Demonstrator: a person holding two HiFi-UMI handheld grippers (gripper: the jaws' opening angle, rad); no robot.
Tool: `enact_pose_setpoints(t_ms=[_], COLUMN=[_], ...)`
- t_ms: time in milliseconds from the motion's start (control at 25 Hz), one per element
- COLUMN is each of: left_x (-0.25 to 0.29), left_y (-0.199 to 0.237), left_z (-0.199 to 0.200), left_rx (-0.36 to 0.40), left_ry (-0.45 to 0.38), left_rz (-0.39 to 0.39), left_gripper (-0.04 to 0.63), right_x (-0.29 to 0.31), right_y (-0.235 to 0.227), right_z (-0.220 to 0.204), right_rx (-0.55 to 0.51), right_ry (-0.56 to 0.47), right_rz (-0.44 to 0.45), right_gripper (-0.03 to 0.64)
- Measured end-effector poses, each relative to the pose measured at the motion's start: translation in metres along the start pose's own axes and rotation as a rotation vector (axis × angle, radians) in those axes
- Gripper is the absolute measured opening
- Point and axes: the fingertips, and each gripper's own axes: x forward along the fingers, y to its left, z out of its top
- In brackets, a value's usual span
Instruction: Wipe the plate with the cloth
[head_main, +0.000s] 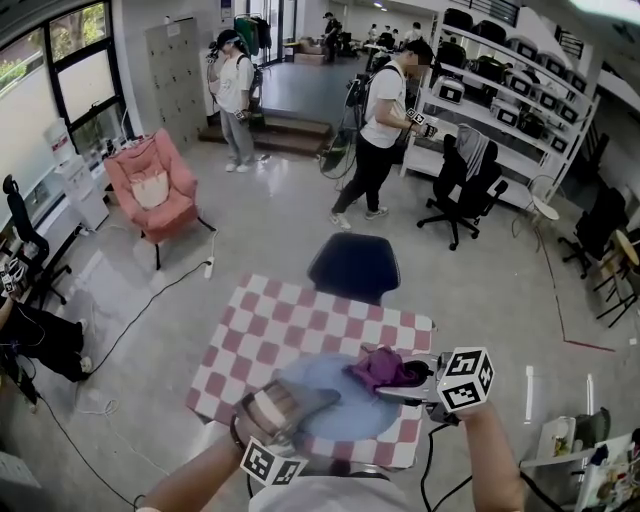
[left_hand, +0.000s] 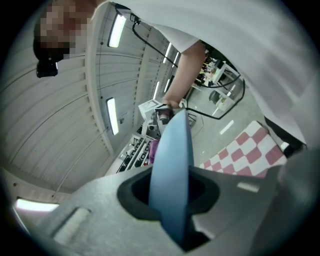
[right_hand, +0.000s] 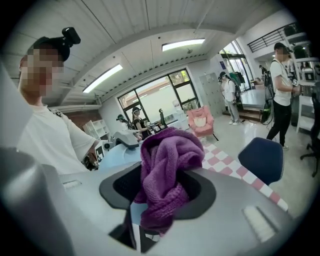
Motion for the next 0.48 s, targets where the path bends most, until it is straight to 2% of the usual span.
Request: enact_pose_setpoints(t_ms=[480], left_x=[0.006], left_y=[-0.016], left_z=[0.013], left_rx=[0.075], left_ry=[-0.029], left_rz=[-0.044], left_gripper=[0.072], right_x=[0.037], right_y=[0.039], right_z=[0.006], right_rx=[-0.102], right_ry=[0.089], right_rz=[0.097], right_gripper=[0.174])
